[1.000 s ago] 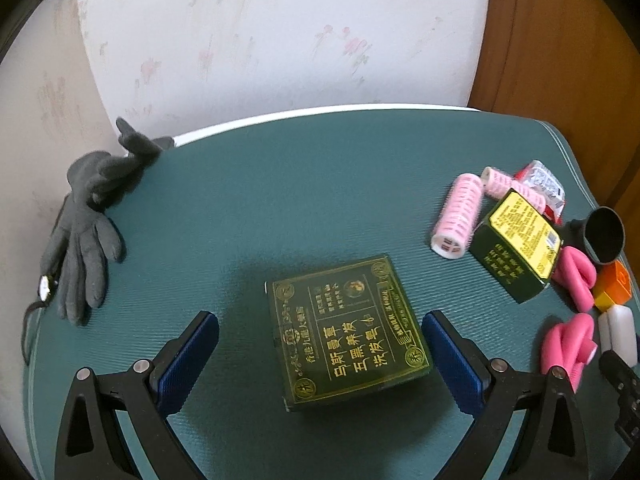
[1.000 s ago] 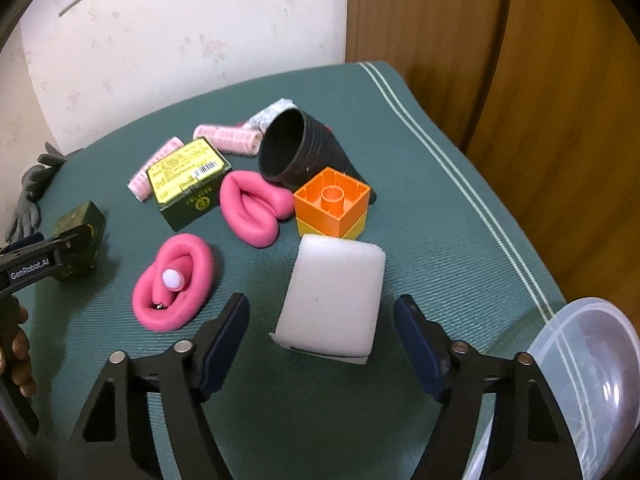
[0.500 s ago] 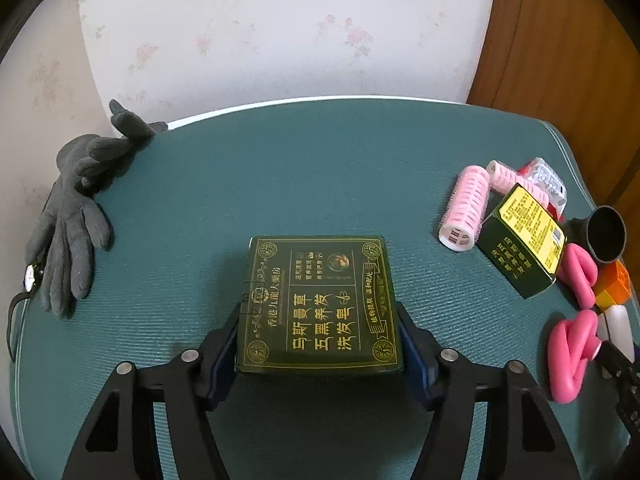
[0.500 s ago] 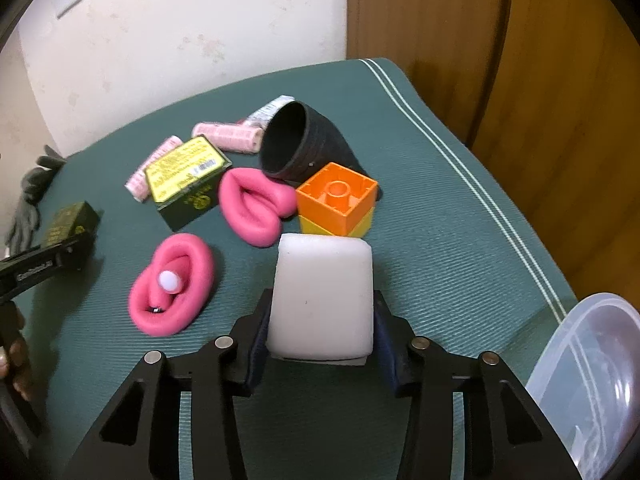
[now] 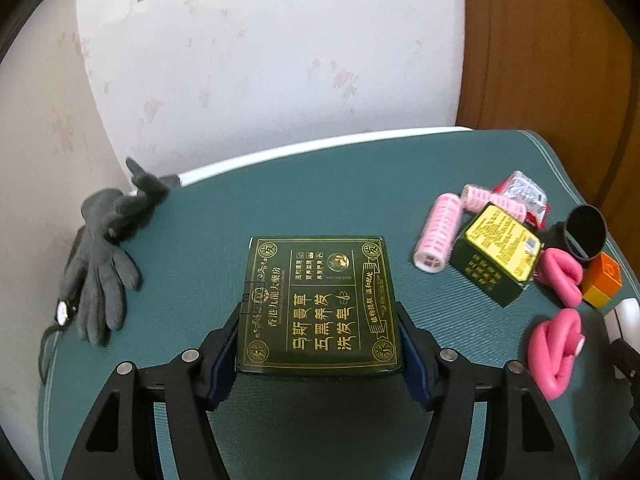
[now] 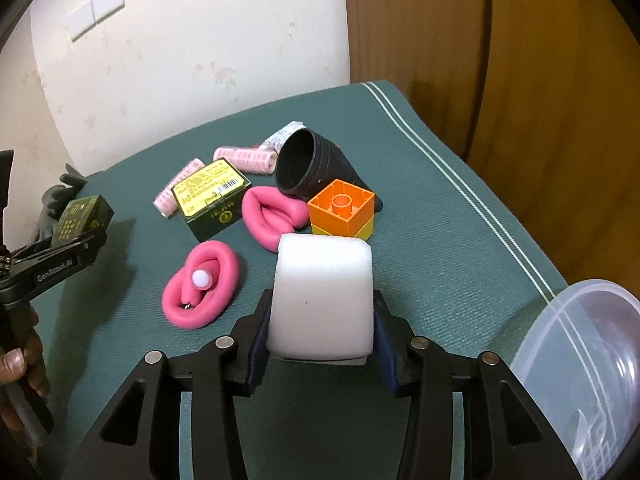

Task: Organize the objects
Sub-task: 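Carry foam block to the bowl with right tool while left tool carries green box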

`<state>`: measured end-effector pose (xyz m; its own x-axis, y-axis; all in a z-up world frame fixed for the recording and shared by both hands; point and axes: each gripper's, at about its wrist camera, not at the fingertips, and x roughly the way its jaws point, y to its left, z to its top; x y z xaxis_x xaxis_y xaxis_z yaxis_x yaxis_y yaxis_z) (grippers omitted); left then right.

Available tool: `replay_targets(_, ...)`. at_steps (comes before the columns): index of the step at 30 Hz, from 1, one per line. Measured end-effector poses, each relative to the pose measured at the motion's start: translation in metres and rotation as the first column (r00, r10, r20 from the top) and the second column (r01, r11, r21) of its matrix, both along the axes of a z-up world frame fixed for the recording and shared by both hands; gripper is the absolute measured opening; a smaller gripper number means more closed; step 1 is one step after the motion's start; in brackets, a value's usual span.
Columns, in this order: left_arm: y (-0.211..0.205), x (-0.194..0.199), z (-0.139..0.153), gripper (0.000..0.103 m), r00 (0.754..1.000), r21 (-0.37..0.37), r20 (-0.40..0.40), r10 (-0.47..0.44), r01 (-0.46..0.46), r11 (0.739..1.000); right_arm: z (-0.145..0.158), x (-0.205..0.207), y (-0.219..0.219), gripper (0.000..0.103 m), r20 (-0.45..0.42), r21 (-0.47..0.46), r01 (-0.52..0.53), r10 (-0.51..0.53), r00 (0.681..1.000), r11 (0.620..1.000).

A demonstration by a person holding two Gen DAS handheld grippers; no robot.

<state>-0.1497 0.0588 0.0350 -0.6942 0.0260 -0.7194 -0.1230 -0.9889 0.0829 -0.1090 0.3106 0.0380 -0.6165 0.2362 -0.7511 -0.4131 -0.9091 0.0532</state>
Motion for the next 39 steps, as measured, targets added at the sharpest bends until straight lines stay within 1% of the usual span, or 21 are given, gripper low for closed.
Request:
replay_targets(4,0.006,0.007,0.008,0.070,0.999,-0.012,-0.032,-0.020,0.020,1.000,0.009,0.017,0.001,0.046,-0.024,0.014,0.005,-0.004,1.000,1.000)
replay_targets(16,0.036,0.034,0.027,0.070,0.989,-0.008,-0.083,-0.123,0.123,0.992,0.032,0.056,0.004,0.046,-0.079,0.031,0.047,-0.044,0.996,0.998)
replay_targets(25,0.060,0.059,0.037,0.070,0.973,-0.009,-0.109,-0.205,0.206,0.979,0.043,0.080,0.010,0.046,-0.095,0.041,0.080,-0.075,0.993,0.996)
replay_targets(39,0.098,0.101,0.049,0.070,0.942,-0.019,-0.133,-0.309,0.309,0.951,0.053,0.143,0.036,0.046,-0.118,0.026,0.152,-0.148,0.982,0.988)
